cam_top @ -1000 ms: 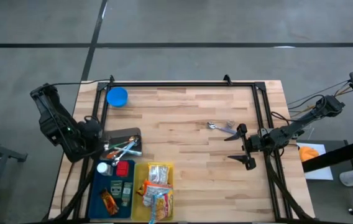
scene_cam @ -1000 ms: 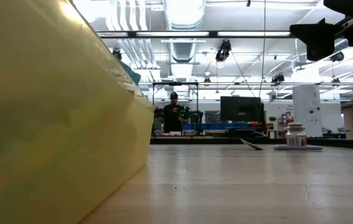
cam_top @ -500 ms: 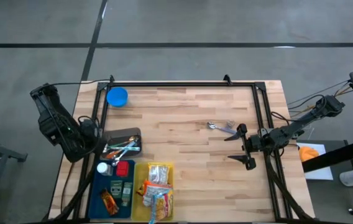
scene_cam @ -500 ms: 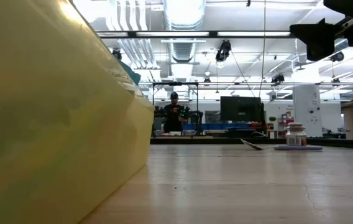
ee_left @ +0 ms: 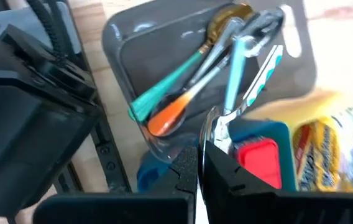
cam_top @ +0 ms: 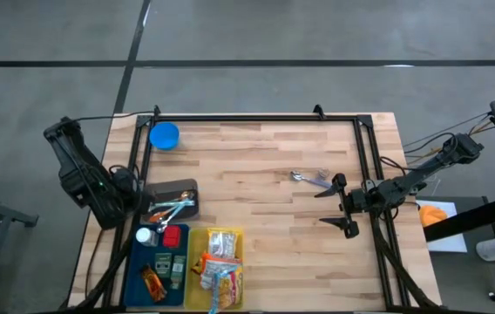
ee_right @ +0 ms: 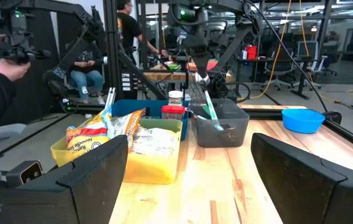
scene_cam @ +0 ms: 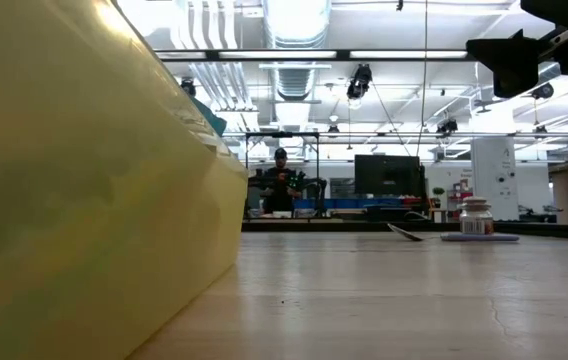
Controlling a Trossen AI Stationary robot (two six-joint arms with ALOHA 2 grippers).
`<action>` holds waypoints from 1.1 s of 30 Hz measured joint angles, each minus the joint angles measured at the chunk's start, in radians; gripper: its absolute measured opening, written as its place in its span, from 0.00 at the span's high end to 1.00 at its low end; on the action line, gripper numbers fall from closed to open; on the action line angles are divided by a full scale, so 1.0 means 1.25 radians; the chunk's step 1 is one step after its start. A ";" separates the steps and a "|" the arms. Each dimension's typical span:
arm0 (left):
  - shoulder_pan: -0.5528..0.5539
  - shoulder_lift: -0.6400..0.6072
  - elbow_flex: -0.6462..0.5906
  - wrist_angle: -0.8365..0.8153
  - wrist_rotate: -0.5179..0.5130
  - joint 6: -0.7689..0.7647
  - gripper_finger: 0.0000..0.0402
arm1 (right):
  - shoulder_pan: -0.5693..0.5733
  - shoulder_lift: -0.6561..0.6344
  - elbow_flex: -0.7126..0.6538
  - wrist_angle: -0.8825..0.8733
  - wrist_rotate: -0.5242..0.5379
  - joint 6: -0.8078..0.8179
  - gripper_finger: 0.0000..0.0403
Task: Pick & Place Food Item
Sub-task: Put the patterned blue spoon into the gray bin
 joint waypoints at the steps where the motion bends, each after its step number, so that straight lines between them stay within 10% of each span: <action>1: 0.000 0.000 -0.009 0.000 -0.002 -0.012 0.97 | 0.000 0.000 0.000 0.000 0.000 0.000 0.16; 21: 0.000 0.000 -0.138 0.065 -0.060 -0.045 0.97 | 0.000 0.000 0.000 0.000 0.000 0.000 0.16; 33: 0.000 0.001 -0.138 0.066 -0.065 -0.055 0.74 | 0.000 0.000 0.000 0.000 0.000 0.000 0.16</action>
